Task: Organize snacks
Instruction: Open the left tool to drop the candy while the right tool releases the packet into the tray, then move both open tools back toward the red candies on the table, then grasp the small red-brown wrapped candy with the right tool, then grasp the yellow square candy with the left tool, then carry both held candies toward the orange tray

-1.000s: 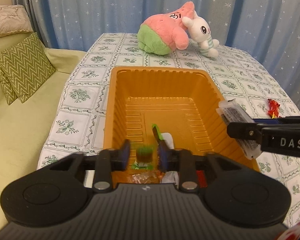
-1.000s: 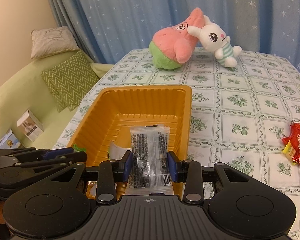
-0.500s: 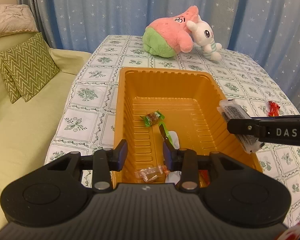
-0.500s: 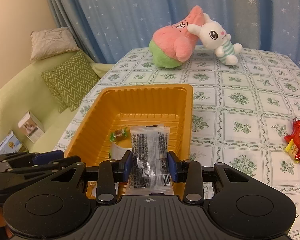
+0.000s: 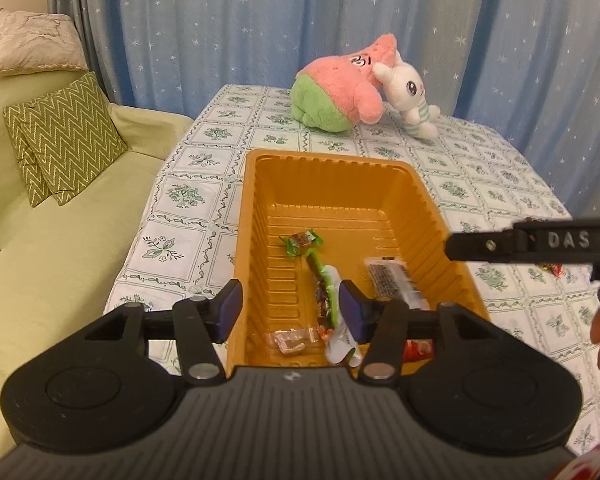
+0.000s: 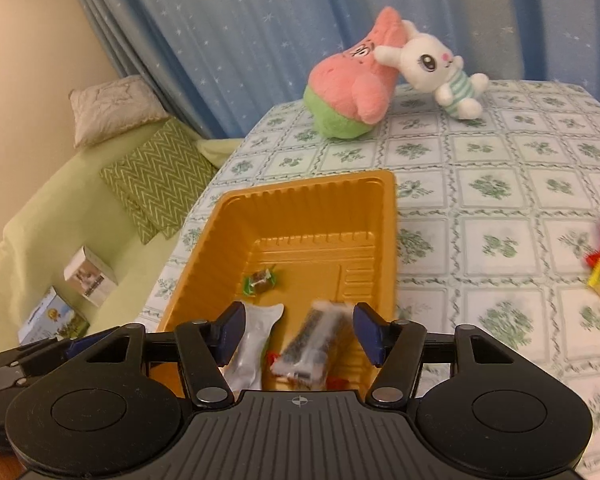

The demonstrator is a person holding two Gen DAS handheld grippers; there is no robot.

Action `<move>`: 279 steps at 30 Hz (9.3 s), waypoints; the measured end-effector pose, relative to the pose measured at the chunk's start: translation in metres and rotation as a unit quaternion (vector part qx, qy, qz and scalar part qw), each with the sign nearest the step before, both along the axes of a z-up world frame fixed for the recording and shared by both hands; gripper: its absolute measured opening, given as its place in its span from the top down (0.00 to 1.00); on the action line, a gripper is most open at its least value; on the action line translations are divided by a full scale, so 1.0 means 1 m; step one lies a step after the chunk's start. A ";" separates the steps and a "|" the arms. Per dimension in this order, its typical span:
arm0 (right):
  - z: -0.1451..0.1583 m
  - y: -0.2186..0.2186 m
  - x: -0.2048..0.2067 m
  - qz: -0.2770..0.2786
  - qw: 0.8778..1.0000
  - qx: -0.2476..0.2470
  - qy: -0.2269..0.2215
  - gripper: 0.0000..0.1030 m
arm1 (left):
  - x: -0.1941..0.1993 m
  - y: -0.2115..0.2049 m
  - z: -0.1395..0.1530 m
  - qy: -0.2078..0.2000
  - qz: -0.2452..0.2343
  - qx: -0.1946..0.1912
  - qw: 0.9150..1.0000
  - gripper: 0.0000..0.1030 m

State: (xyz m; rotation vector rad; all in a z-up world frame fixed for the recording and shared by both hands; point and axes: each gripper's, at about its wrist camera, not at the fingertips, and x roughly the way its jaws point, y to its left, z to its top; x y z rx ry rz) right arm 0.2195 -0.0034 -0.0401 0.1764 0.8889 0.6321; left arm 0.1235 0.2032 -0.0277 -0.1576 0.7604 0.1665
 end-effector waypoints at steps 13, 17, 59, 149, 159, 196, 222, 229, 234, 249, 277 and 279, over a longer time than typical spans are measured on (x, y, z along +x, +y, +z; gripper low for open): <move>0.024 -0.083 -0.065 -0.070 0.997 -0.013 -0.011 0.42 | -0.047 -0.050 0.032 -0.016 -0.008 -0.008 1.000 0.40; 0.031 -0.103 -0.080 -0.084 0.996 -0.020 -0.021 0.42 | -0.059 -0.066 0.039 -0.020 -0.011 -0.013 1.000 0.35; 0.041 -0.242 -0.123 -0.206 0.976 -0.058 -0.045 0.39 | -0.050 -0.197 0.049 -0.027 -0.129 -0.011 0.991 0.19; -0.102 -0.223 0.102 -0.008 0.974 -0.189 -0.126 0.82 | 0.126 -0.244 -0.069 0.029 -0.130 -0.041 0.990 0.19; -0.108 -0.222 0.109 -0.021 0.974 -0.188 -0.127 0.84 | 0.127 -0.244 -0.070 0.027 -0.128 -0.049 0.990 0.19; -0.096 -0.261 0.104 -0.105 0.994 -0.037 -0.018 0.87 | 0.181 -0.287 -0.112 0.015 -0.226 0.041 0.973 0.82; -0.038 -0.229 -0.010 -0.135 0.987 -0.066 -0.056 0.87 | 0.068 -0.254 -0.035 -0.009 -0.158 -0.012 0.987 0.82; -0.014 -0.212 -0.068 -0.118 0.988 -0.068 -0.069 0.87 | 0.018 -0.233 -0.005 -0.028 -0.138 -0.020 0.990 0.82; -0.004 -0.197 -0.100 -0.106 0.990 -0.064 -0.067 0.87 | -0.015 -0.217 0.012 -0.035 -0.126 -0.019 0.991 0.82; 0.029 -0.140 -0.146 -0.043 0.992 -0.059 -0.101 0.87 | -0.079 -0.159 0.041 -0.051 -0.072 -0.014 0.996 0.82; 0.034 -0.060 -0.125 0.035 0.991 -0.064 -0.115 0.87 | -0.081 -0.090 0.042 -0.047 -0.016 -0.019 0.999 0.82; 0.032 -0.053 -0.120 0.040 0.991 -0.065 -0.114 0.87 | -0.077 -0.085 0.041 -0.045 -0.015 -0.018 0.999 0.82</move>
